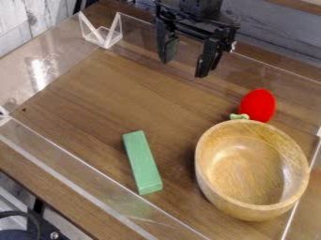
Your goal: Move the red object to the left side of the table
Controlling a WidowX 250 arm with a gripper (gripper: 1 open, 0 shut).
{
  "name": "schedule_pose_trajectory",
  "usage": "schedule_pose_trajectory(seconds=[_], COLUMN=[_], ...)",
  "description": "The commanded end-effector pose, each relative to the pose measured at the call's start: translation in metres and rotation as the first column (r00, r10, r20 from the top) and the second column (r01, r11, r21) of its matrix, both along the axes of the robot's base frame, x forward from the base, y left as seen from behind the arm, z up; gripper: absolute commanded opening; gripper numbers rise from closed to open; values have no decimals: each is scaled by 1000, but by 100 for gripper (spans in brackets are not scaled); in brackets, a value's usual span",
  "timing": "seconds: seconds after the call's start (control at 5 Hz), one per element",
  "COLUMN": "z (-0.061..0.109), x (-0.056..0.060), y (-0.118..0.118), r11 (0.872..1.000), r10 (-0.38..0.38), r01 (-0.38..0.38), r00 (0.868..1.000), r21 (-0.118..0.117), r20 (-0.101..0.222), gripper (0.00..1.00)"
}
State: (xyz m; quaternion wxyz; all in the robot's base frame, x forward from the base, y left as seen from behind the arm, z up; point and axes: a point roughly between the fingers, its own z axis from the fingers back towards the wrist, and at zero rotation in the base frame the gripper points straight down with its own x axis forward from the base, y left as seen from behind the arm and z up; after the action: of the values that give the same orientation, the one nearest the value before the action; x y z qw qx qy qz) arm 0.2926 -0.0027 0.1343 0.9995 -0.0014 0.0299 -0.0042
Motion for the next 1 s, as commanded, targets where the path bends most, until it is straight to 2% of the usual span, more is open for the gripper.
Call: schedule_pose_trajectory(seconds=[0.0, 0.2, 0.4, 0.6, 0.8], z=[-14, -14, -12, -19, -31], x=[5, 18, 30, 44, 54], y=[-3, -29, -62, -91, -102], r11=[999, 957, 876, 766, 719], r10=[-53, -291, -482, -643, -695], r01=[53, 291, 481, 642, 693], r00=[998, 957, 876, 765, 718], r21=[-1, 11, 33, 40, 58], r20=[-23, -6, 19, 33, 45], gripper=[100, 100, 100, 100, 100])
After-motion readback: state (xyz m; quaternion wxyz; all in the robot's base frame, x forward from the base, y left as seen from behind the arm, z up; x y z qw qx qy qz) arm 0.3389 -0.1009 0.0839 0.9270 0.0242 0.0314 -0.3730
